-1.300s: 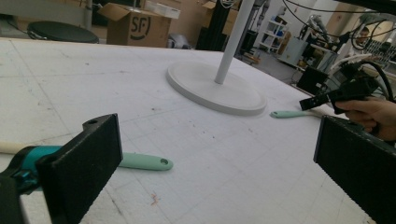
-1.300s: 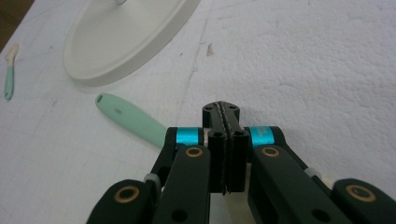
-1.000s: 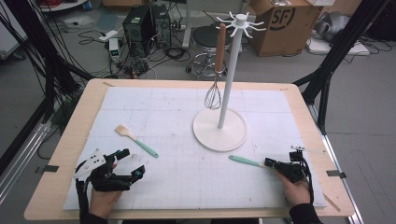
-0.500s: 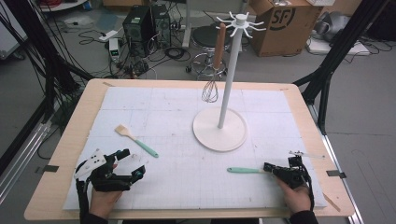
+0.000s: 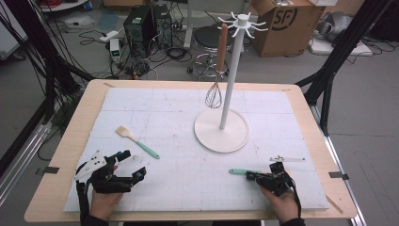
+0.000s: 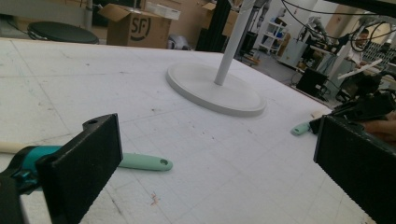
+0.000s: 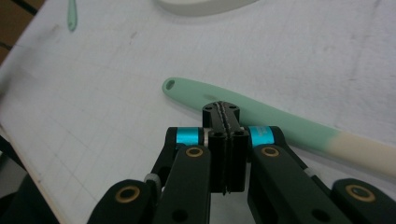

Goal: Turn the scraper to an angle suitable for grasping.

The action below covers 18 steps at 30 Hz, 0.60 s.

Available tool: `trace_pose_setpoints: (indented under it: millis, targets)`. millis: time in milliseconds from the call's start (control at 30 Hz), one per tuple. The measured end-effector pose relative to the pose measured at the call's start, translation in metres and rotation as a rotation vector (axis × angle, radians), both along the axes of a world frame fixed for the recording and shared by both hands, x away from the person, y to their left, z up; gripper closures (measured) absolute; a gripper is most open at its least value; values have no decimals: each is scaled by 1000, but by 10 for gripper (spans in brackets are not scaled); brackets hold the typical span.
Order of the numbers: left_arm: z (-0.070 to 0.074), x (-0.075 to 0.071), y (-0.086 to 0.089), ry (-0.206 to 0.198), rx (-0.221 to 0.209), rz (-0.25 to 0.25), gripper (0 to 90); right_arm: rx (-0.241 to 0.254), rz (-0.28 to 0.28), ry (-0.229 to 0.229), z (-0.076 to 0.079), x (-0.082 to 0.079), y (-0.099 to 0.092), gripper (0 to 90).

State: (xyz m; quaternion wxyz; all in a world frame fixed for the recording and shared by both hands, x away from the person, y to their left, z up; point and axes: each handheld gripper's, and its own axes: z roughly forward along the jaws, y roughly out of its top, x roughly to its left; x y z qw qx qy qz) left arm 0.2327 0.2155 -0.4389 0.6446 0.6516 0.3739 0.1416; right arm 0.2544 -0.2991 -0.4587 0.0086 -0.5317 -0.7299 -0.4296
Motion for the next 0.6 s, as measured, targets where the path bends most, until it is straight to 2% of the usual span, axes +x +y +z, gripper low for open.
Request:
trace_pose_setpoints:
  millis: [267, 600]
  targets:
    - [0, 0, 0, -2, -3, -1, 17, -10, -24, 2, 1, 12, 4, 900]
    - [0, 0, -1, -2, -3, -2, 17, -33, -51, -17, 1, 23, 5, 900]
